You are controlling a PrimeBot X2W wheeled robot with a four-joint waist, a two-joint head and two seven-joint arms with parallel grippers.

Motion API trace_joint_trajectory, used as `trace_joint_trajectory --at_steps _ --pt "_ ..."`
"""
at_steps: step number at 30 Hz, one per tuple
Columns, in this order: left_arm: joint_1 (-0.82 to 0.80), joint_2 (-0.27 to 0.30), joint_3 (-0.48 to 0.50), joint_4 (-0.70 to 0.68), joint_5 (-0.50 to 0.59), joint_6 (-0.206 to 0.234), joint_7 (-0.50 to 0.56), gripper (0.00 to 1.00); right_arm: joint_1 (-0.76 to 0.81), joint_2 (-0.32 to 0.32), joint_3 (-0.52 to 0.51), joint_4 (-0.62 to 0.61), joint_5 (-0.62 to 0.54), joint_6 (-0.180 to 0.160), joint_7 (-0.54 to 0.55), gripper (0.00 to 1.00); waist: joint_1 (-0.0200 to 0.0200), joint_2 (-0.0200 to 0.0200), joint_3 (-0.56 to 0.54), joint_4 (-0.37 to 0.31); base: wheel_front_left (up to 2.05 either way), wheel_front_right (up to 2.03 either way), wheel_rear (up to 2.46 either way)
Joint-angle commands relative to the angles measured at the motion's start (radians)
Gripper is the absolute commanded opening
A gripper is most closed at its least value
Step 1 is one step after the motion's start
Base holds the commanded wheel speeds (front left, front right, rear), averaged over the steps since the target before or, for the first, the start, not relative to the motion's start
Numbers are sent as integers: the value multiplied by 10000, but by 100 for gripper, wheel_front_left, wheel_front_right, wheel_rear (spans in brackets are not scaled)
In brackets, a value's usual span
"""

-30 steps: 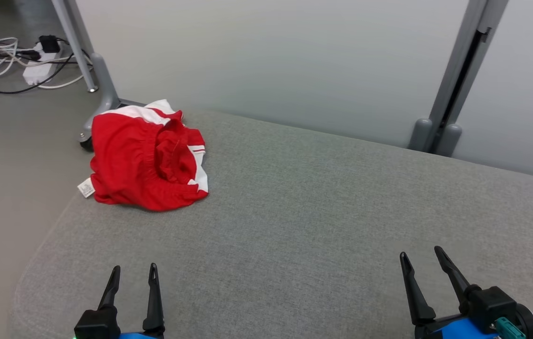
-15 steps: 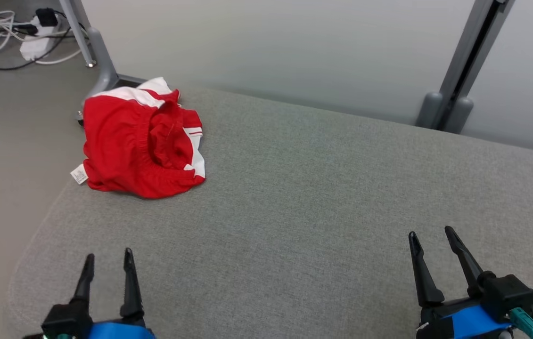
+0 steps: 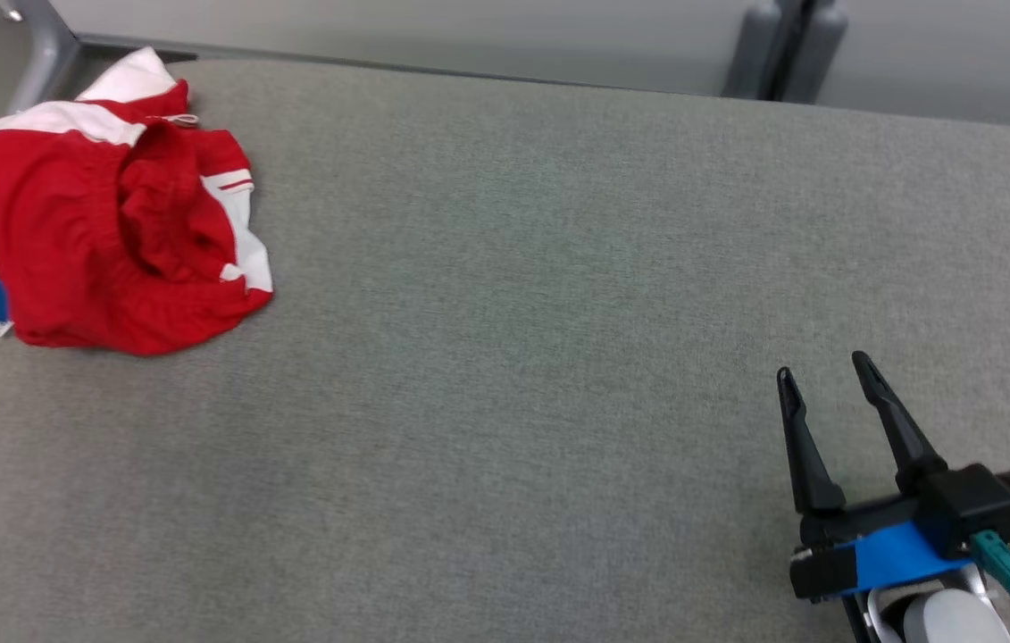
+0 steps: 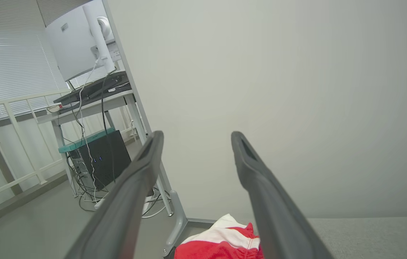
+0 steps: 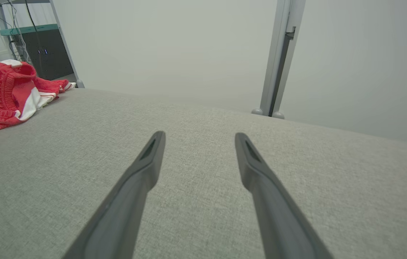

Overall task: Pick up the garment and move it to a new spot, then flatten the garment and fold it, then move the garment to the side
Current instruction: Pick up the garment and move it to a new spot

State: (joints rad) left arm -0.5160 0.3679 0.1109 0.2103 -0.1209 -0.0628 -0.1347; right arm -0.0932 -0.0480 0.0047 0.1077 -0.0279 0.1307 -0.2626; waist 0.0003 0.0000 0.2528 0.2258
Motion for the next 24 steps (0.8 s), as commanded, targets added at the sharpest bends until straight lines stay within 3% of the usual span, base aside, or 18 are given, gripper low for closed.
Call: trace_joint_trajectory --at_steps 1,7,12,16,23,24 --pt "-690 307 -62 507 45 -110 328 100 -230 -42 58 -146 155 1 -37 100 -3 0 353 -188 0 0 0" --pt "-2509 1293 -466 2812 1 -463 1704 100 -641 -45 422 -733 57 1 -35 100 -3 0 1541 -1007 0 0 0" --pt "-3251 1544 -980 4578 -18 -582 2775 100 -711 -42 408 -1213 -59 1 -37 100 -3 0 2232 -1340 0 0 0" --pt "-3464 1597 -1269 5315 142 -599 3098 100 -704 -41 375 -1384 -80 1 -35 100 -3 0 2543 -1396 0 0 0" --pt "-3907 1848 -1877 6294 840 -125 2819 100 -872 -41 393 -1467 -8 1 -35 100 -3 0 2952 -1383 0 0 0" --pt "-3985 1823 -1861 6370 838 -26 2641 87 -877 -41 389 -1466 5 1 -35 100 -3 0 2963 -1368 0 0 0"
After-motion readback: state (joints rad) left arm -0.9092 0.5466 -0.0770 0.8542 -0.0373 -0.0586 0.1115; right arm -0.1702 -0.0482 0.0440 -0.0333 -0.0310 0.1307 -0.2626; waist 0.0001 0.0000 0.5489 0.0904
